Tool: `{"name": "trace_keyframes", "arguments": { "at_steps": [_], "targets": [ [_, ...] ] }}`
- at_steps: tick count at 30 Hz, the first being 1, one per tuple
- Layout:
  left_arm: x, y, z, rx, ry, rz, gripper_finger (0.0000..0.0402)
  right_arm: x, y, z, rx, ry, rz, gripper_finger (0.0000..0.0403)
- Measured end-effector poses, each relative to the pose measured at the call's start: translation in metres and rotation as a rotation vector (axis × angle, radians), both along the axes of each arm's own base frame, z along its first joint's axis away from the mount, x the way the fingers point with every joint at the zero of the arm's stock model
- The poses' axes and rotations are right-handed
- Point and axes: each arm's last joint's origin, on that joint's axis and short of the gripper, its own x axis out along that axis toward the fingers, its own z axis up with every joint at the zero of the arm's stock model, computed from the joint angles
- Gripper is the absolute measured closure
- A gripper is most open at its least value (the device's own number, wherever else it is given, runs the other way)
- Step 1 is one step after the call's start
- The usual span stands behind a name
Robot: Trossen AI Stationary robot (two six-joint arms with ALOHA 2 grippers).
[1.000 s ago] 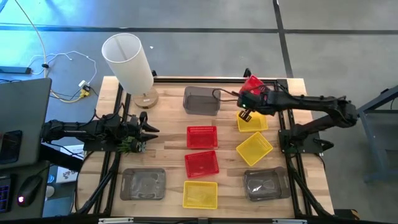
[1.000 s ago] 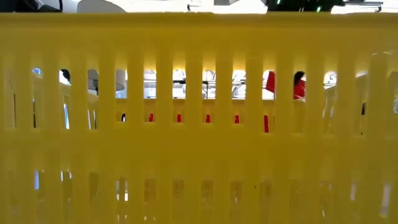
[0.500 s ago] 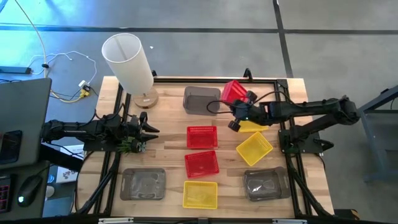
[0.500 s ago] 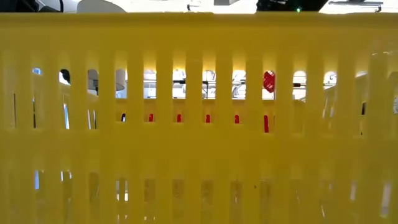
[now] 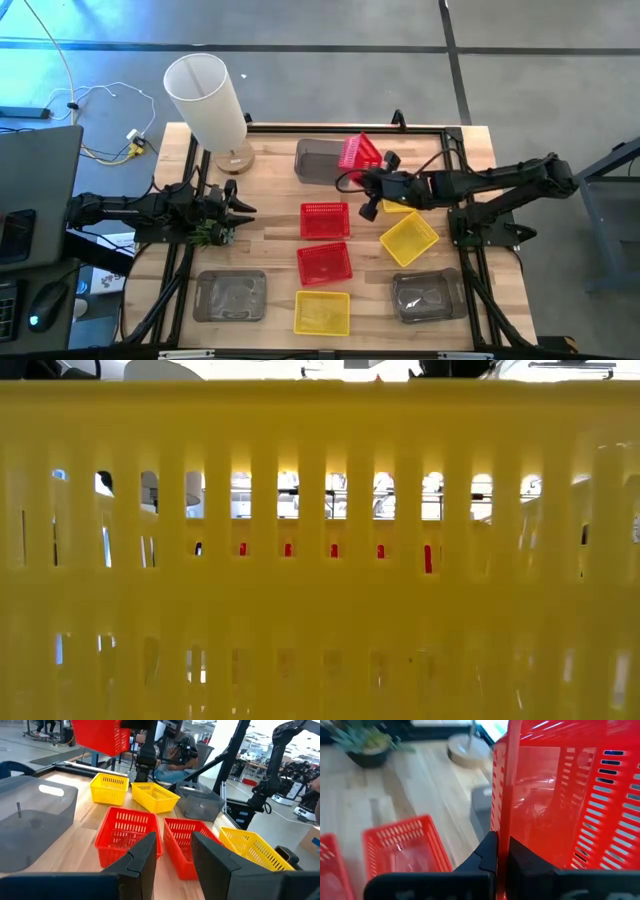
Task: Stack baskets by color
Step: Stack the top red basket on the middle left red basket
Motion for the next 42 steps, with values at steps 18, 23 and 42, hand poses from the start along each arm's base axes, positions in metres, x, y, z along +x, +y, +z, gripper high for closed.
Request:
{"name": "trace_keyframes", "arguments": {
  "at_steps": [18, 23, 42],
  "targets": [
    [0.0, 0.0, 0.0, -0.08, -0.001, 0.005, 0.0291, 0.015, 0.01, 0.028, 0.033, -0.134, 0.195, 0.0403],
    [0.0, 0.0, -0.002, -0.08, 0.014, 0.009, 0.0291, 0.038, 0.014, 0.04, 0.029, 0.044, 0.194, 0.0403],
    [0.0, 0.0, -0.002, -0.08, 0.023, 0.018, 0.0291, 0.125, 0.057, 0.001, 0.092, 0.612, 0.302, 0.0403]
  ]
}}
